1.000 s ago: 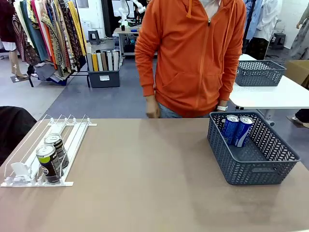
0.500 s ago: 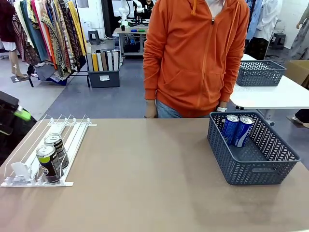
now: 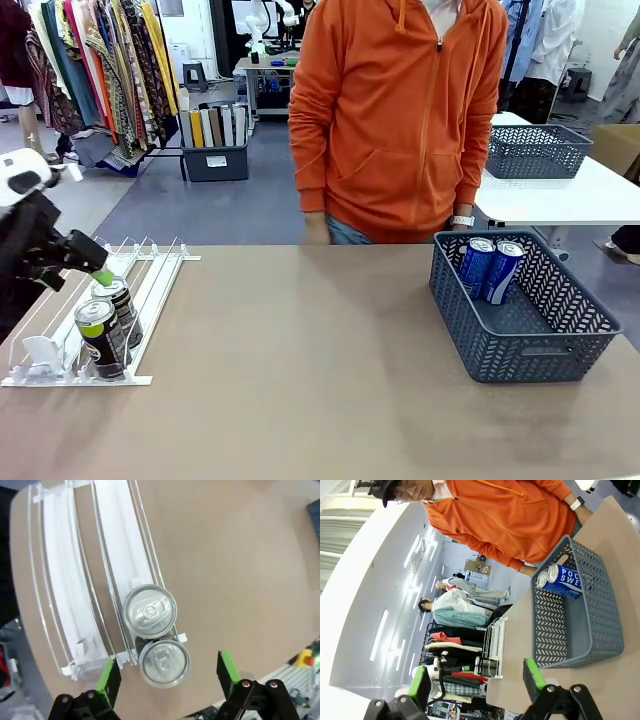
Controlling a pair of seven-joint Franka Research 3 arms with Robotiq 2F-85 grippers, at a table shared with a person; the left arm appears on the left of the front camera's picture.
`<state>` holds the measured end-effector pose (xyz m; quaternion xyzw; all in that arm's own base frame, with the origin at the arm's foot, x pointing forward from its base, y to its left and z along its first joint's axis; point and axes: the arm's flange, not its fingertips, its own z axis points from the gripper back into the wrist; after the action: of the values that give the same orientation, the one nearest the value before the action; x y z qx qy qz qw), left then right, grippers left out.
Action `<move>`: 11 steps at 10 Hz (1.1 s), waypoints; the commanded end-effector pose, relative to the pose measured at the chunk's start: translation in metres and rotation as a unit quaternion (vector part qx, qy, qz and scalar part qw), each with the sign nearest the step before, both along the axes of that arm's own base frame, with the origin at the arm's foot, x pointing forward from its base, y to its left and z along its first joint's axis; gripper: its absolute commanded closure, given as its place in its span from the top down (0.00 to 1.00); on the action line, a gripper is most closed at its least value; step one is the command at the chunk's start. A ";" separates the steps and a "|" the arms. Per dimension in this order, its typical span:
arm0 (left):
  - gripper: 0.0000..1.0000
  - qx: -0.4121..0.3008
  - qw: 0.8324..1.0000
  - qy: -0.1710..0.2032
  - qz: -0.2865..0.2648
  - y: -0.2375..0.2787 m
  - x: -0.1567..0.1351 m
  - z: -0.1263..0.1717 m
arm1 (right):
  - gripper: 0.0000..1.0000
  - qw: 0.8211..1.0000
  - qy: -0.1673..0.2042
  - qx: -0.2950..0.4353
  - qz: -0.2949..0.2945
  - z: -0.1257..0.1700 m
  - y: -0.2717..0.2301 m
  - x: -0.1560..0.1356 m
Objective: Retrieve and store the cans from the dispenser.
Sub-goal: Pick up one can from the Automatic Can Dispenser and place it in the middle of the table.
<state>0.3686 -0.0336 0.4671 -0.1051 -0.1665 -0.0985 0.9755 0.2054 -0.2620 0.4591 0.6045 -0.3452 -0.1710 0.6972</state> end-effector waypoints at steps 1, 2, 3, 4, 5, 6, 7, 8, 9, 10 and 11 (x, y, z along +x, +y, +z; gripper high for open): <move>1.00 0.064 0.998 0.016 0.000 -0.007 -0.026 -0.032 | 1.00 1.000 -0.017 -0.001 -0.004 0.003 0.000 0.003; 1.00 0.088 0.996 0.025 0.008 -0.010 -0.023 -0.039 | 1.00 1.000 -0.017 -0.001 -0.004 0.003 0.000 0.003; 1.00 0.099 0.994 0.043 0.011 -0.011 -0.020 -0.043 | 1.00 1.000 -0.017 -0.001 -0.004 0.003 0.000 0.003; 1.00 0.106 0.992 0.061 0.019 -0.013 -0.019 -0.049 | 1.00 1.000 -0.017 -0.001 -0.004 0.003 0.000 0.003; 1.00 0.096 0.993 0.071 0.011 -0.016 -0.016 -0.055 | 1.00 1.000 -0.017 -0.001 -0.004 0.003 0.000 0.003; 1.00 0.094 0.993 0.074 0.010 -0.017 -0.013 -0.061 | 1.00 1.000 -0.017 -0.001 -0.004 0.003 0.000 0.003; 1.00 0.094 0.992 0.077 0.017 -0.016 -0.010 -0.064 | 1.00 1.000 -0.017 -0.001 -0.004 0.003 0.000 0.003; 1.00 0.087 0.993 0.081 0.019 -0.016 -0.006 -0.068 | 1.00 1.000 -0.017 -0.001 -0.004 0.003 0.000 0.003; 1.00 0.079 0.993 0.081 0.019 -0.016 -0.005 -0.069 | 1.00 1.000 -0.017 -0.001 -0.004 0.003 0.000 0.003; 1.00 0.070 0.994 0.078 0.023 -0.017 -0.001 -0.071 | 1.00 1.000 -0.017 -0.001 -0.004 0.003 0.000 0.003; 1.00 0.065 0.995 0.076 0.022 -0.017 0.002 -0.072 | 1.00 1.000 -0.017 -0.001 -0.004 0.003 0.000 0.003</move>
<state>0.3817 -0.0524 0.4056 -0.0373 -0.0761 -0.0910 0.9922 0.2054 -0.2620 0.4591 0.6045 -0.3452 -0.1710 0.6972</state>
